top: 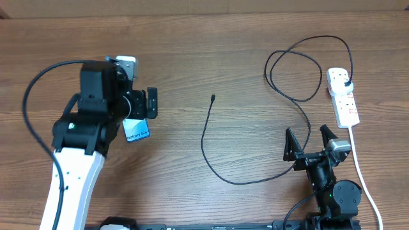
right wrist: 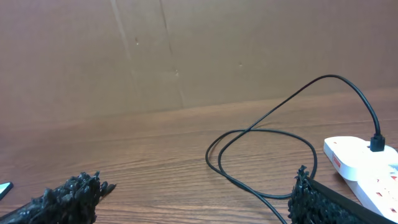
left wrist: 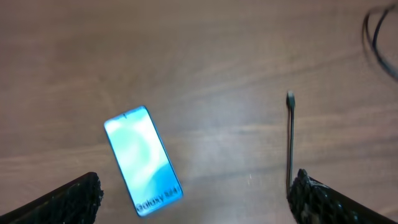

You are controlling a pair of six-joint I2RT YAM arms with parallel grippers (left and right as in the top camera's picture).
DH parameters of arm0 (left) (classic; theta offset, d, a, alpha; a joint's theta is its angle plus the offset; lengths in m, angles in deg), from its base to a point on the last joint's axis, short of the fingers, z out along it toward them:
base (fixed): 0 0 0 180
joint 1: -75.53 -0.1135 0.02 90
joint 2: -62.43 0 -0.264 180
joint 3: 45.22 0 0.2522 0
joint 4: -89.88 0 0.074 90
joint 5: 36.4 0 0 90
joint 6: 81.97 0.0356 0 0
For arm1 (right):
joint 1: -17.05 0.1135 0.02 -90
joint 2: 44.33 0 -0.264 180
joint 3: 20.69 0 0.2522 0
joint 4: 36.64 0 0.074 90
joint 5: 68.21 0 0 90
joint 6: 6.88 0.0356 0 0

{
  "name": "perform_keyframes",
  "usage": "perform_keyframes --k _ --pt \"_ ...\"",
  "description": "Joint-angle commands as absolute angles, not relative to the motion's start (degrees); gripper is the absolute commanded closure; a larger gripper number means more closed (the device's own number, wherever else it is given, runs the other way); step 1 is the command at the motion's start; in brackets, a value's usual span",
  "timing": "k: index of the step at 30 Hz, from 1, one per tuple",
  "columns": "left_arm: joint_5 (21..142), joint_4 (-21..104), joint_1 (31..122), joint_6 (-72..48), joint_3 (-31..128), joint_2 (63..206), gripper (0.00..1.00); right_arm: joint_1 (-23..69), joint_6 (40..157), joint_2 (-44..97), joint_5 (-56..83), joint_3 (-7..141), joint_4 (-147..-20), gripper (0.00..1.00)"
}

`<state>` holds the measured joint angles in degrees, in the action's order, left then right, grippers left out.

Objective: Plug charger to phone and switch on socket
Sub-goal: 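Lower the left gripper onto the phone and grasp its bottom edge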

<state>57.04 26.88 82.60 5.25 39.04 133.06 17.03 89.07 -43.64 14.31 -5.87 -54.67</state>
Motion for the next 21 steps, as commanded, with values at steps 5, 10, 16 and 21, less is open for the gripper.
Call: perform_keyframes --k 5,10,16,21 --pt "59.0 26.6 82.2 4.9 40.3 140.7 0.0 16.7 89.0 -44.2 14.2 -6.5 -54.4 0.0" --pt "51.2 28.7 82.2 -0.8 40.3 148.0 0.0 16.7 89.0 -44.2 14.2 -6.5 -54.4 0.0" --pt "41.2 30.0 81.6 -14.2 40.3 156.6 0.0 16.7 89.0 -44.2 14.2 -6.5 -54.4 0.0" --pt "42.7 32.2 79.5 -16.9 40.3 162.1 0.0 16.7 89.0 -44.2 14.2 -6.5 -54.4 0.0"
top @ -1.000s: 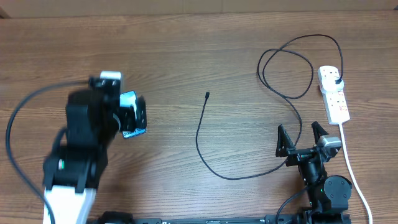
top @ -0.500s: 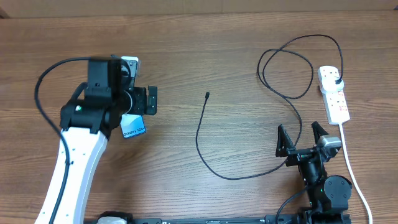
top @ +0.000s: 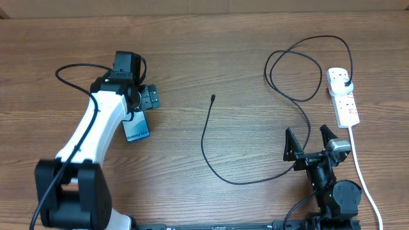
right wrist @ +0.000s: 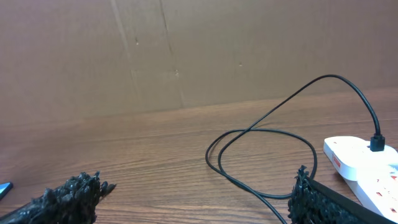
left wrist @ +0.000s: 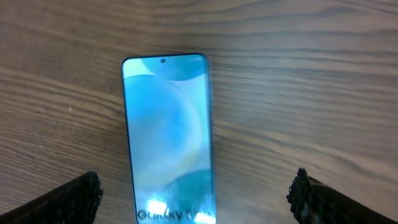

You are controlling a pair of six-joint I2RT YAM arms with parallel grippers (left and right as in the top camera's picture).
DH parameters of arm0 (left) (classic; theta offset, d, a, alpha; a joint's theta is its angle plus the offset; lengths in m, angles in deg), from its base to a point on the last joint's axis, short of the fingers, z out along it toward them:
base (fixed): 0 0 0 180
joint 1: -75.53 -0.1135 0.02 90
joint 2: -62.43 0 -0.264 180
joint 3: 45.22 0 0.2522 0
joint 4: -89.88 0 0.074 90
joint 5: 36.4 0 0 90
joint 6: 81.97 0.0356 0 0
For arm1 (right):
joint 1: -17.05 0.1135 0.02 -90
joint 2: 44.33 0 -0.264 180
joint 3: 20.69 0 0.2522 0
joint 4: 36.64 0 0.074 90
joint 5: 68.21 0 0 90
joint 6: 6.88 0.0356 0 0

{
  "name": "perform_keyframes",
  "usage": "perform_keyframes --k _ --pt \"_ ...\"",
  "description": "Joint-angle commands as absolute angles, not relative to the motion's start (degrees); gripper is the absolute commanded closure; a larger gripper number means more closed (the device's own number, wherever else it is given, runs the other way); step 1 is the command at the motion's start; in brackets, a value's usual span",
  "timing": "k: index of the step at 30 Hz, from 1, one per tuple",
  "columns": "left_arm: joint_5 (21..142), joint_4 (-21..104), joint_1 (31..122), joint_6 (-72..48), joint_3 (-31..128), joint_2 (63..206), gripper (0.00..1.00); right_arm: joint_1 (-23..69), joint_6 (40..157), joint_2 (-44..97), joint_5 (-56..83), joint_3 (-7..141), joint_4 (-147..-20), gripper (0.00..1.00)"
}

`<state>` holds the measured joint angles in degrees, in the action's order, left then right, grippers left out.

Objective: Plug charger to phone and switch on socket
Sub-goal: 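Lower the left gripper onto the phone and grasp its bottom edge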

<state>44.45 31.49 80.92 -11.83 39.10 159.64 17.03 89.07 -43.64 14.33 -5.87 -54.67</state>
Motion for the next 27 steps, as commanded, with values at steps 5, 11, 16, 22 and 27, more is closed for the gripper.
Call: perform_keyframes --k 5,11,16,22,27 --pt "42.7 34.2 78.2 -16.9 40.3 166.1 0.0 16.7 89.0 -44.2 14.2 -6.5 -54.4 0.0" --pt "43.8 35.5 77.1 -17.9 40.3 170.2 0.0 16.7 89.0 -44.2 14.2 -6.5 -54.4 0.0" --pt "45.8 35.4 75.8 -17.9 40.3 171.1 0.0 16.7 89.0 -44.2 14.2 -6.5 -54.4 0.0" --pt "49.7 35.5 74.0 -17.9 40.2 171.9 0.0 16.7 89.0 -44.2 14.2 -6.5 -54.4 0.0" --pt "49.7 35.5 73.9 -17.7 40.2 173.8 0.0 16.7 89.0 -44.2 14.2 -6.5 -54.4 0.0"
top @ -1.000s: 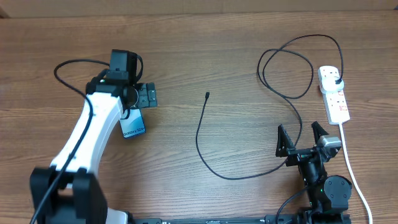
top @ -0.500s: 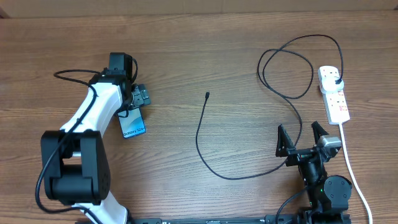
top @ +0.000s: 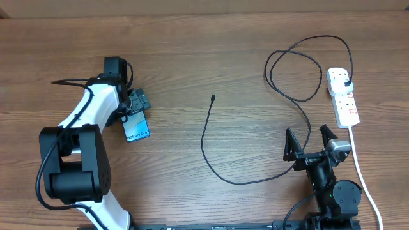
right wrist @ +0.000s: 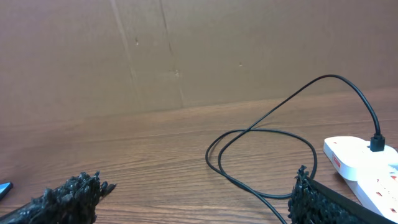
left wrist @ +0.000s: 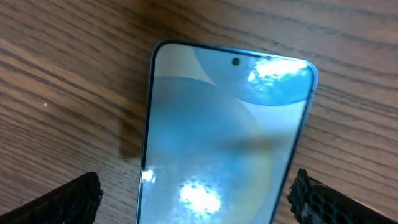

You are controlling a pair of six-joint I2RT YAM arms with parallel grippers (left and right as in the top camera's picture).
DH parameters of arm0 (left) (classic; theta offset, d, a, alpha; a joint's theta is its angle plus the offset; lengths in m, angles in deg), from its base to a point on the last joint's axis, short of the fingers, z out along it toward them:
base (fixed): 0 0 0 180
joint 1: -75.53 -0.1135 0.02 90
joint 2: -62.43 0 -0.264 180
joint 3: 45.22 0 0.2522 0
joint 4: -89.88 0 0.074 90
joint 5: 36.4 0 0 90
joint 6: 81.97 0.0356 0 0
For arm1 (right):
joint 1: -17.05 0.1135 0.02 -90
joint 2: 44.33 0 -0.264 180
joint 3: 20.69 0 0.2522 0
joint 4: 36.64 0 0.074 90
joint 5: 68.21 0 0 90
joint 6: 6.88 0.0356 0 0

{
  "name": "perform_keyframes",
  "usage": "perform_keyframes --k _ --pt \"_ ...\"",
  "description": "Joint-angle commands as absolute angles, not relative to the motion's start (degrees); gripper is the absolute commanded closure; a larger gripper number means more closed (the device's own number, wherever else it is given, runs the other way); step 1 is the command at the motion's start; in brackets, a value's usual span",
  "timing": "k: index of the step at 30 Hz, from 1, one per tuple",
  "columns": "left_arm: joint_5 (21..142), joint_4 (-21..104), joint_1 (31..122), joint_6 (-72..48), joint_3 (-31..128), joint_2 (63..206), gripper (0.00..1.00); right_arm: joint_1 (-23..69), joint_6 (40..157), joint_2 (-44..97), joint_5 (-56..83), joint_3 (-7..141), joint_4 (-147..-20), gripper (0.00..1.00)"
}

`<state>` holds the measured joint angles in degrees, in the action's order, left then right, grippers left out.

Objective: Plug charger to phone and switch on socket
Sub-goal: 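Lower the left gripper onto the phone and grasp its bottom edge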

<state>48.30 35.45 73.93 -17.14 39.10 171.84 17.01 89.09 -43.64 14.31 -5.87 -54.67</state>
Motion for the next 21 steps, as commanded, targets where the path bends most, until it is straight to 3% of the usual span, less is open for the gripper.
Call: perform_keyframes --k 1,12,21 --pt "49.7 35.5 73.9 -17.7 40.2 174.5 0.0 16.7 89.0 -44.2 14.2 -6.5 -54.4 0.0" --pt "51.7 35.3 74.3 -17.7 40.1 177.3 0.0 16.7 89.0 -44.2 14.2 -6.5 -54.4 0.0" --pt "53.1 32.4 76.9 -17.7 40.0 177.3 0.12 16.7 89.0 -44.2 14.2 -6.5 -54.4 0.0"
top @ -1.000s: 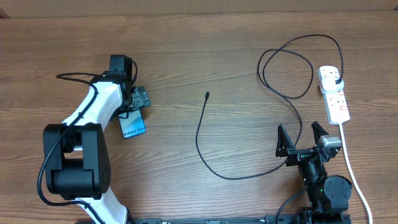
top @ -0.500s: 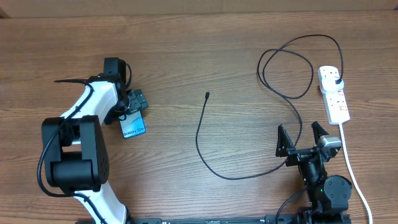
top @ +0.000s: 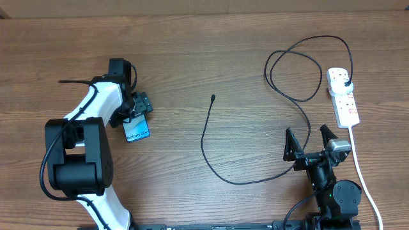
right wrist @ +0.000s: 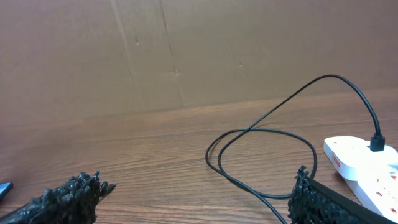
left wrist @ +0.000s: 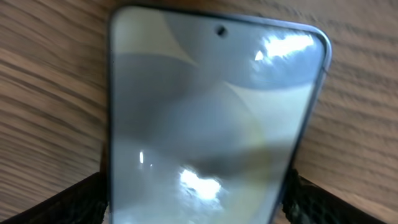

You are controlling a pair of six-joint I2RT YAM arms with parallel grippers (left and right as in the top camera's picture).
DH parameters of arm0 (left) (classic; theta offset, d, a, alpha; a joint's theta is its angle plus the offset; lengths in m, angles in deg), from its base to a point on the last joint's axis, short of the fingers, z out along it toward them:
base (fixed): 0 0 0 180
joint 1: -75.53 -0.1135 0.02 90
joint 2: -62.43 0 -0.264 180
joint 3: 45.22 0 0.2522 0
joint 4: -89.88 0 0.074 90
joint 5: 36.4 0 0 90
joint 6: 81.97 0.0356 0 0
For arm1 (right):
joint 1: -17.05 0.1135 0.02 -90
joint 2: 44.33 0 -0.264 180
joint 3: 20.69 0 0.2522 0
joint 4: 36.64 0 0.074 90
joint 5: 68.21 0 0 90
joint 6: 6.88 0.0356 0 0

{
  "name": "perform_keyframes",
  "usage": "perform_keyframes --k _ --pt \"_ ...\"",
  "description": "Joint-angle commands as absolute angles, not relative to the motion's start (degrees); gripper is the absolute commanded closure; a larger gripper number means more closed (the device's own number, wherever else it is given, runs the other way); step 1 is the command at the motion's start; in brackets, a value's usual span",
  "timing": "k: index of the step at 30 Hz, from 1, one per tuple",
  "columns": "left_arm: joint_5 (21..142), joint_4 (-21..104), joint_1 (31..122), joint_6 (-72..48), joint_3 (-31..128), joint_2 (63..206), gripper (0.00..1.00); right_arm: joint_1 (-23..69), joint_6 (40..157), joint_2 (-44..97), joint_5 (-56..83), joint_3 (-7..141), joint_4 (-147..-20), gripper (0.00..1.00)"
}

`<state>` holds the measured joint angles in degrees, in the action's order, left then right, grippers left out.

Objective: Plug charger to phone and switch on socket
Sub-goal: 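Lower the left gripper onto the phone and grasp its bottom edge, then lift the phone with the left gripper and tilt it upright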

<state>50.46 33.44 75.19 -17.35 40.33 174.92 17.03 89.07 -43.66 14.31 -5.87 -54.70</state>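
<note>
A phone (top: 137, 131) with a lit blue screen lies flat at the table's left. My left gripper (top: 132, 112) is down over its top end, open. The phone (left wrist: 211, 112) fills the gap between the fingers (left wrist: 81, 199), which sit close against its long sides. A black charger cable (top: 204, 137) lies mid-table with its free plug tip (top: 213, 98) bare. Its other end is plugged into a white power strip (top: 343, 99) at the right. My right gripper (top: 308, 145) rests open near the front edge, holding nothing. Beyond its spread fingers lie the cable's loops (right wrist: 261, 155).
The power strip's white lead (top: 361, 172) runs along the right edge towards the front, past my right arm's base. A brown cardboard wall (right wrist: 186, 56) stands behind the table. The power strip (right wrist: 364, 168) sits to the right of my right gripper.
My left gripper has come lower onto the phone. The phone now spans the whole gap between the fingers, where wood showed on both sides before. The right arm and cable have not moved.
My left gripper first hung high, with the small tilted phone and the cable tip both below it. Then it was closer and square with the phone. Then it was low over the phone's top end, and now it straddles that end. The right arm stayed still throughout.
</note>
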Motion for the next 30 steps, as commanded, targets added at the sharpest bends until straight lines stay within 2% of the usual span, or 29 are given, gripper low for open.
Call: perform_keyframes --k 1,9,14,23,30 --pt "53.1 32.2 77.2 -17.7 40.0 177.3 0.13 16.7 89.0 -44.2 14.2 -6.5 -54.4 0.0" --pt "53.7 31.4 81.7 -17.7 40.0 177.3 0.15 16.7 89.0 -44.2 14.2 -6.5 -54.4 0.0" --pt "53.6 31.5 85.0 -18.2 40.0 177.3 0.12 16.7 89.0 -44.2 14.2 -6.5 -54.4 0.0" --pt "53.7 32.5 85.8 -27.2 40.0 177.3 0.1 16.7 89.0 -44.2 14.2 -6.5 -54.4 0.0" --pt "53.1 34.6 85.6 -33.5 40.0 177.5 0.03 16.7 89.0 -44.2 14.2 -6.5 -54.4 0.0"
